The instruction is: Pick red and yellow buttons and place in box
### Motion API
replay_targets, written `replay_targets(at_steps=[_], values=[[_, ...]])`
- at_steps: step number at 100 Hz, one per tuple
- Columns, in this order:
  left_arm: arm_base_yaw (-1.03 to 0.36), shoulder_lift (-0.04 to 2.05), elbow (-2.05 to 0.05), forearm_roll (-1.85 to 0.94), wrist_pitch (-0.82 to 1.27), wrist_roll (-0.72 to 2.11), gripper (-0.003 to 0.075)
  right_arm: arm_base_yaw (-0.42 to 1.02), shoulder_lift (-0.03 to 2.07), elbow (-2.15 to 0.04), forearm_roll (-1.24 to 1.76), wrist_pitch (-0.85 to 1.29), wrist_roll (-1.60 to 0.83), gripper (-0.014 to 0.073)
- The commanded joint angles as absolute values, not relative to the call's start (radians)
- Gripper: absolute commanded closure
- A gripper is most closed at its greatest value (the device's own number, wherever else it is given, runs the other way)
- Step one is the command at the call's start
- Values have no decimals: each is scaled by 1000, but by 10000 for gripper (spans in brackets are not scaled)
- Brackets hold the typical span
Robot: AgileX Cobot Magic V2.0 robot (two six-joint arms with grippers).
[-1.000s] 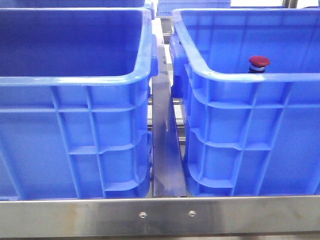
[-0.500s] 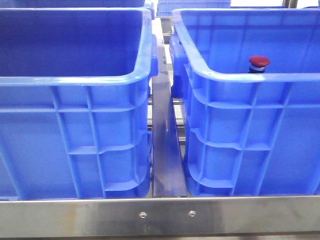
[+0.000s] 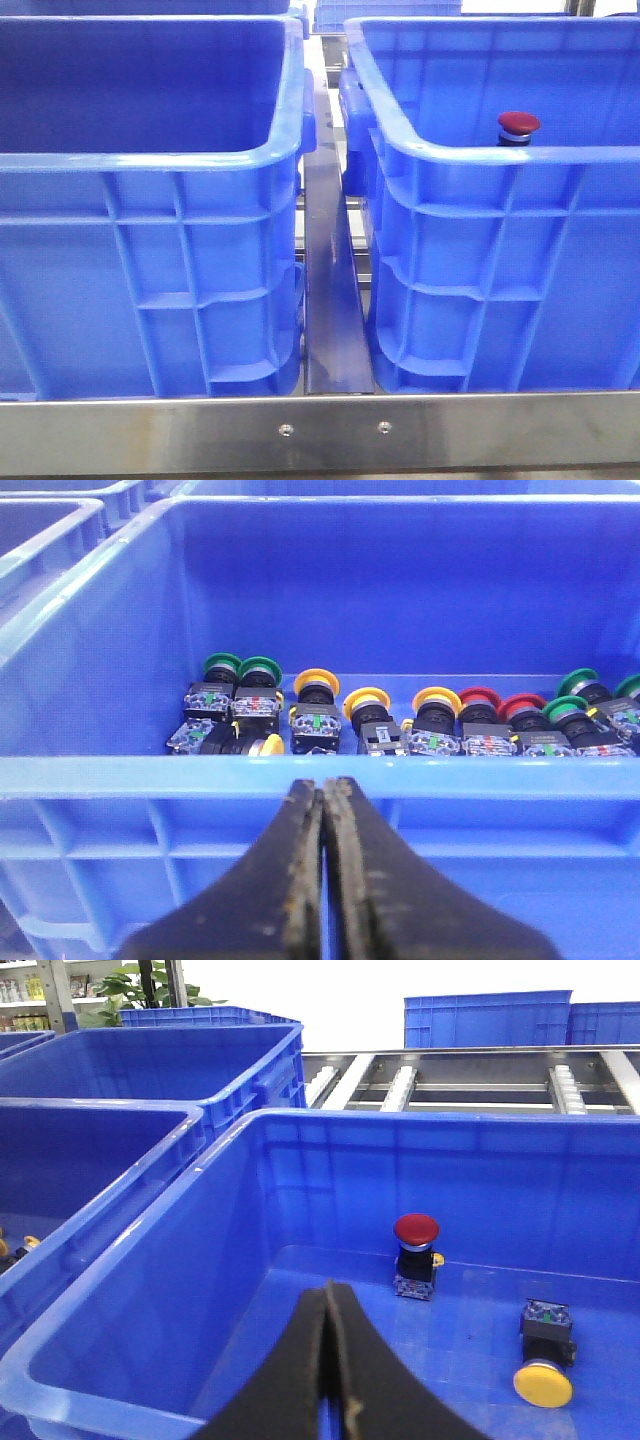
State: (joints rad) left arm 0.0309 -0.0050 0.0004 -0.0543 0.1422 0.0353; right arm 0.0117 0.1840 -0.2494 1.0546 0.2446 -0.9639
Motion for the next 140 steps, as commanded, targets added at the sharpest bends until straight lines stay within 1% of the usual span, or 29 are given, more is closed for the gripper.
replay_targets(at_steps=[1, 24, 31, 36, 47, 55, 62, 72, 85, 90, 97, 140], values=[[30, -37, 19, -61, 33, 32, 741, 13, 194, -276, 1062, 207, -973, 685], [30, -37, 19, -61, 33, 32, 741, 8, 194, -276, 1042, 43, -973, 685], [30, -37, 19, -61, 33, 32, 741, 8, 194, -275, 928, 28, -969, 685], [30, -37, 19, -61, 33, 32, 741, 8, 194, -274, 815, 28, -920, 685], [30, -37, 19, -61, 33, 32, 741, 8, 194, -254, 513, 0, -597, 685], [30, -37, 19, -61, 33, 32, 741, 8, 194, -212, 270, -81, -321, 685], [30, -37, 19, -61, 33, 32, 741, 8, 192, -163, 116, -152, -121, 685], [30, -37, 19, -61, 33, 32, 741, -11, 157, -86, -19, -189, 38, 685], [30, -37, 19, -61, 33, 32, 741, -76, 77, 38, -57, -215, 70, 685], [30, -37, 19, -61, 33, 32, 741, -84, 22, 32, -68, -116, 78, 685], [30, -37, 19, -61, 33, 32, 741, -84, -43, 34, -70, -95, 78, 685], [30, -35, 19, -61, 33, 32, 741, -78, -32, 34, -71, -102, 78, 685]])
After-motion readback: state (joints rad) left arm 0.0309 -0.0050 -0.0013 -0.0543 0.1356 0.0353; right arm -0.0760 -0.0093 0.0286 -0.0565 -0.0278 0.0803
